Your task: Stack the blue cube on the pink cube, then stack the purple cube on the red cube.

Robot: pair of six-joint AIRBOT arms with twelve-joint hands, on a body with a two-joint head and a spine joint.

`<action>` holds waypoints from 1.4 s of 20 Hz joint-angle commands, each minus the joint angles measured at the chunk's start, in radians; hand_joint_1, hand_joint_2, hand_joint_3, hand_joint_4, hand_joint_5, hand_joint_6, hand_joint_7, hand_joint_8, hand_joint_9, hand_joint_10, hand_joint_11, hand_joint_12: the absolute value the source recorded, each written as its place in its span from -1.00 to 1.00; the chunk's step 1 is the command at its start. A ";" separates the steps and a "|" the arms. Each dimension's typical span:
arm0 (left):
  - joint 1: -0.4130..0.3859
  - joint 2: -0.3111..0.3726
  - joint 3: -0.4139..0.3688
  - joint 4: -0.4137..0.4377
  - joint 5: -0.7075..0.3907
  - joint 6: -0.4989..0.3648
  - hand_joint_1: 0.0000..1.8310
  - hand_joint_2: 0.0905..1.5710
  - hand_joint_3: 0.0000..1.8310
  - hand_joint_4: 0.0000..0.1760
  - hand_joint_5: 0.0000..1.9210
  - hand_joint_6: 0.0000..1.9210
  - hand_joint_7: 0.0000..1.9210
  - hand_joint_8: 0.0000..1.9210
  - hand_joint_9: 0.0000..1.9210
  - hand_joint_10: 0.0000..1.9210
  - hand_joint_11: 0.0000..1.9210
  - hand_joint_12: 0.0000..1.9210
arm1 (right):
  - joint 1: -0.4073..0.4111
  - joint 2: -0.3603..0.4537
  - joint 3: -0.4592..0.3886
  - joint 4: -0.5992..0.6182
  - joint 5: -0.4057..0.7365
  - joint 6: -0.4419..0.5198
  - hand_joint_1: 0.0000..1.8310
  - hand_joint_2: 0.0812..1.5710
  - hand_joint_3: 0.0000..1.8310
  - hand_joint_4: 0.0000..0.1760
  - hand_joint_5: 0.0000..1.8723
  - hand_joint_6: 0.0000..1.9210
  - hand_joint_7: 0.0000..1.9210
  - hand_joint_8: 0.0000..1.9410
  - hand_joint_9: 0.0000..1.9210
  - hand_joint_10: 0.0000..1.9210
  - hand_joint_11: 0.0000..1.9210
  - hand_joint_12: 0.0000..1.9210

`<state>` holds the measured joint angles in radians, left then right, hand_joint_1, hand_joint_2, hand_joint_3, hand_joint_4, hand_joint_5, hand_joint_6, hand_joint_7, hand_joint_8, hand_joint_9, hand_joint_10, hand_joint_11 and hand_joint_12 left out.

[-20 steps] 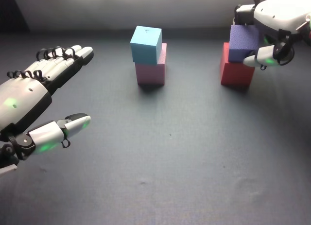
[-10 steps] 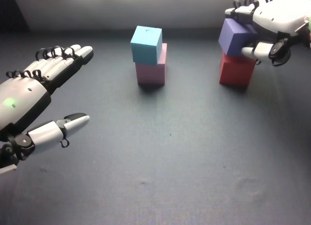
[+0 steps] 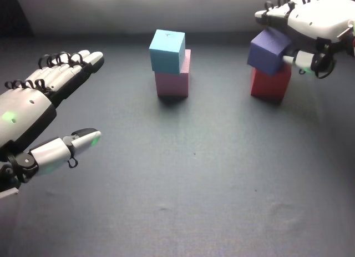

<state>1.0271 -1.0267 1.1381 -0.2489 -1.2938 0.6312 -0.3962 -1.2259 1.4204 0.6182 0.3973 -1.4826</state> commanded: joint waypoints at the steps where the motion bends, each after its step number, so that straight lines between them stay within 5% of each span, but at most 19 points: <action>1: -0.003 -0.002 0.002 -0.004 -0.126 -0.004 -0.13 0.64 -1.00 -0.55 -0.98 -1.00 -1.00 -1.00 -1.00 -1.00 -1.00 -1.00 | 0.008 0.009 0.000 -0.014 0.113 -0.002 0.30 0.70 -1.00 -1.00 -0.81 -1.00 -0.83 -1.00 -1.00 -0.09 -1.00 0.47; 2: -0.002 -0.002 0.002 -0.005 -0.127 -0.004 -0.13 0.64 -1.00 -0.48 -0.98 -1.00 -1.00 -1.00 -1.00 -1.00 -1.00 -1.00 | 0.007 0.009 0.000 -0.014 0.113 -0.002 0.30 0.69 -1.00 -1.00 -0.83 -0.99 -0.86 -0.99 -1.00 -0.18 -1.00 0.45; 4: -0.002 -0.002 0.001 -0.006 -0.128 -0.004 -0.12 0.64 -1.00 -0.62 -0.98 -1.00 -1.00 -1.00 -1.00 -1.00 -1.00 -1.00 | 0.003 0.010 -0.001 -0.014 0.113 -0.002 0.19 0.70 -1.00 -0.88 -0.92 -1.00 -0.93 -1.00 -1.00 -0.57 -1.00 0.03; 6: 0.000 -0.002 0.000 -0.008 -0.128 -0.004 -0.13 0.64 -1.00 -0.56 -0.99 -1.00 -1.00 -1.00 -1.00 -1.00 -1.00 -1.00 | -0.001 0.020 -0.011 -0.014 0.116 -0.002 0.10 0.71 -0.99 -0.42 -0.99 -1.00 -1.00 -1.00 -1.00 -0.96 -1.00 -0.73; 7: 0.001 -0.002 0.000 -0.009 -0.129 -0.004 -0.14 0.64 -1.00 -0.54 -0.99 -1.00 -1.00 -1.00 -1.00 -1.00 -1.00 -1.00 | -0.002 0.023 -0.013 -0.014 0.117 -0.002 0.11 0.71 -1.00 -0.35 -1.00 -1.00 -1.00 -1.00 -1.00 -0.99 -1.00 -0.95; 8: 0.001 -0.001 -0.001 -0.010 -0.129 -0.004 -0.12 0.64 -1.00 -0.56 -0.99 -1.00 -1.00 -1.00 -1.00 -1.00 -1.00 -1.00 | -0.004 0.029 -0.019 -0.014 0.120 -0.002 0.12 0.70 -1.00 -0.38 -1.00 -1.00 -1.00 -1.00 -1.00 -1.00 -1.00 -0.99; 9: 0.002 -0.001 -0.002 -0.010 -0.129 -0.004 -0.11 0.64 -1.00 -0.54 -0.99 -1.00 -1.00 -1.00 -1.00 -1.00 -1.00 -1.00 | -0.007 0.037 -0.027 -0.014 0.123 -0.002 0.08 0.69 -1.00 -0.14 -1.00 -1.00 -1.00 -1.00 -1.00 -1.00 -1.00 -1.00; 12: 0.010 0.001 -0.008 -0.015 -0.135 -0.004 -0.11 0.63 -1.00 -0.70 -0.99 -1.00 -1.00 -1.00 -1.00 -1.00 -1.00 -1.00 | -0.019 0.070 -0.061 -0.015 0.144 -0.002 -0.03 0.70 -1.00 -0.19 -1.00 -1.00 -1.00 -1.00 -1.00 -1.00 -1.00 -1.00; 14: 0.017 0.004 -0.013 -0.019 -0.141 -0.004 -0.15 0.63 -1.00 -0.61 -0.99 -1.00 -1.00 -1.00 -1.00 -1.00 -1.00 -1.00 | -0.040 0.110 -0.107 -0.021 0.181 -0.002 -0.11 0.73 -0.99 -0.31 -1.00 -1.00 -0.97 -0.99 -0.94 -0.97 -0.97 -0.98; 15: 0.022 0.007 -0.018 -0.021 -0.147 -0.004 -0.15 0.63 -1.00 -0.66 -0.99 -1.00 -1.00 -1.00 -1.00 -1.00 -1.00 -1.00 | -0.060 0.143 -0.151 -0.028 0.221 -0.002 -0.13 0.72 -0.99 -0.04 -1.00 -1.00 -0.99 -1.00 -0.99 -0.99 -1.00 -0.98; 17: 0.027 0.010 -0.023 -0.021 -0.155 -0.004 -0.14 0.63 -1.00 -0.57 -0.99 -1.00 -1.00 -1.00 -1.00 -1.00 -1.00 -1.00 | -0.103 0.201 -0.230 -0.034 0.296 -0.002 -0.10 0.69 -1.00 -0.10 -1.00 -1.00 -1.00 -1.00 -1.00 -1.00 -1.00 -0.74; 18: 0.029 0.011 -0.026 -0.021 -0.161 -0.003 -0.15 0.63 -1.00 -0.47 -0.99 -1.00 -1.00 -1.00 -1.00 -1.00 -1.00 -1.00 | -0.131 0.237 -0.275 -0.061 0.340 0.019 -0.09 0.69 -1.00 -0.25 -1.00 -1.00 -1.00 -1.00 -1.00 -1.00 -1.00 -0.95; 21: 0.040 0.022 -0.042 -0.021 -0.194 -0.003 -0.15 0.61 -1.00 -0.27 -1.00 -1.00 -1.00 -1.00 -1.00 -1.00 -1.00 -1.00 | -0.236 0.332 -0.411 -0.189 0.529 0.147 -0.22 0.68 -1.00 0.05 -1.00 -1.00 -1.00 -1.00 -1.00 -1.00 -1.00 -1.00; 22: 0.045 0.026 -0.047 -0.021 -0.206 -0.003 -0.18 0.60 -1.00 -0.28 -1.00 -1.00 -1.00 -1.00 -1.00 -1.00 -1.00 -1.00 | -0.262 0.352 -0.437 -0.213 0.576 0.174 -0.29 0.69 -1.00 0.33 -1.00 -1.00 -1.00 -1.00 -1.00 -1.00 -1.00 -1.00; 23: 0.052 0.030 -0.051 -0.022 -0.219 -0.003 -0.29 0.60 -1.00 -0.15 -1.00 -1.00 -1.00 -1.00 -1.00 -1.00 -1.00 -1.00 | -0.297 0.377 -0.469 -0.237 0.633 0.200 -0.30 0.72 -0.99 -0.06 -1.00 -1.00 -1.00 -1.00 -1.00 -1.00 -1.00 -1.00; 24: 0.056 0.034 -0.055 -0.023 -0.231 -0.003 -0.38 0.60 -1.00 0.02 -1.00 -1.00 -1.00 -1.00 -1.00 -1.00 -1.00 -1.00 | -0.328 0.398 -0.499 -0.250 0.688 0.209 -0.36 0.73 -0.99 0.32 -1.00 -1.00 -1.00 -1.00 -1.00 -1.00 -1.00 -1.00; 25: 0.059 0.039 -0.060 -0.023 -0.249 -0.003 -0.41 0.61 -1.00 -0.09 -1.00 -1.00 -1.00 -1.00 -1.00 -1.00 -1.00 -1.00 | -0.378 0.432 -0.546 -0.265 0.770 0.209 -0.41 0.72 -0.99 0.40 -1.00 -1.00 -1.00 -1.00 -1.00 -1.00 -1.00 -1.00; 28: 0.059 0.051 -0.070 -0.021 -0.292 -0.003 -0.60 0.62 -0.99 0.20 -1.00 -1.00 -1.00 -1.00 -1.00 -1.00 -1.00 -1.00 | -0.505 0.501 -0.627 -0.270 0.962 0.227 -0.49 0.72 -0.99 0.25 -1.00 -1.00 -1.00 -1.00 -1.00 -1.00 -1.00 -1.00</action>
<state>1.0897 -0.9836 1.0706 -0.2775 -1.4425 0.6315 -0.9260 -0.7277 0.7849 0.3511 1.1957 -1.2537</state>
